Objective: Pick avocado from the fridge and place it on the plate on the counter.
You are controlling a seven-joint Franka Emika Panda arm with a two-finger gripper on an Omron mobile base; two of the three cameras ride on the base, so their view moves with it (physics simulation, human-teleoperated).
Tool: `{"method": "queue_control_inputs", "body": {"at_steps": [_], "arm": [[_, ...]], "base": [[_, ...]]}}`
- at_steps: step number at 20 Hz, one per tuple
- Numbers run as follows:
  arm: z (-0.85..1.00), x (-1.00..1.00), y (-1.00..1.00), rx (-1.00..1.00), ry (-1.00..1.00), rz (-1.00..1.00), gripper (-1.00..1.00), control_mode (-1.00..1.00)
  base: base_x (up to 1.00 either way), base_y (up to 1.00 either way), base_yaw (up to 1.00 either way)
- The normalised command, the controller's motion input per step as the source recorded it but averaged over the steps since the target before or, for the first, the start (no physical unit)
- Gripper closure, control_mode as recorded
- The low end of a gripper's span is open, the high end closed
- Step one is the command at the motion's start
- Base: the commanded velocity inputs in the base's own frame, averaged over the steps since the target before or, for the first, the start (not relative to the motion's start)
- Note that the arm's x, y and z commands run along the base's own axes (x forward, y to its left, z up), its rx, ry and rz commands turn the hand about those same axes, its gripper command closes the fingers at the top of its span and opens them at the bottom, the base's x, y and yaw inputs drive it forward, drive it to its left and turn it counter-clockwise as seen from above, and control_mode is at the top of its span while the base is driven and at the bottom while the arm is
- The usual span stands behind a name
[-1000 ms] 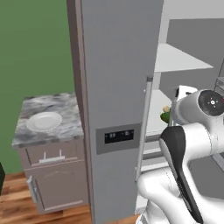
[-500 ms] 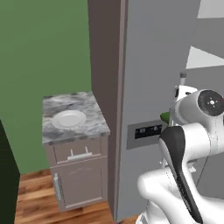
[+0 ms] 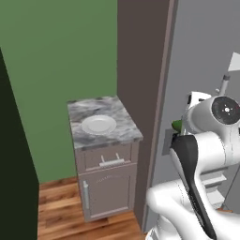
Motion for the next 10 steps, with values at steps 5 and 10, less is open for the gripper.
{"method": "queue_control_inputs", "body": {"at_steps": [5, 10], "arm": [[0.00, 0.00, 0.00, 0.00, 0.00, 0.00, 1.00, 1.00], [0.00, 0.00, 0.00, 0.00, 0.00, 0.00, 1.00, 1.00]], "base": [[0.32, 0.43, 0.00], [0.39, 0.51, 0.00]]}}
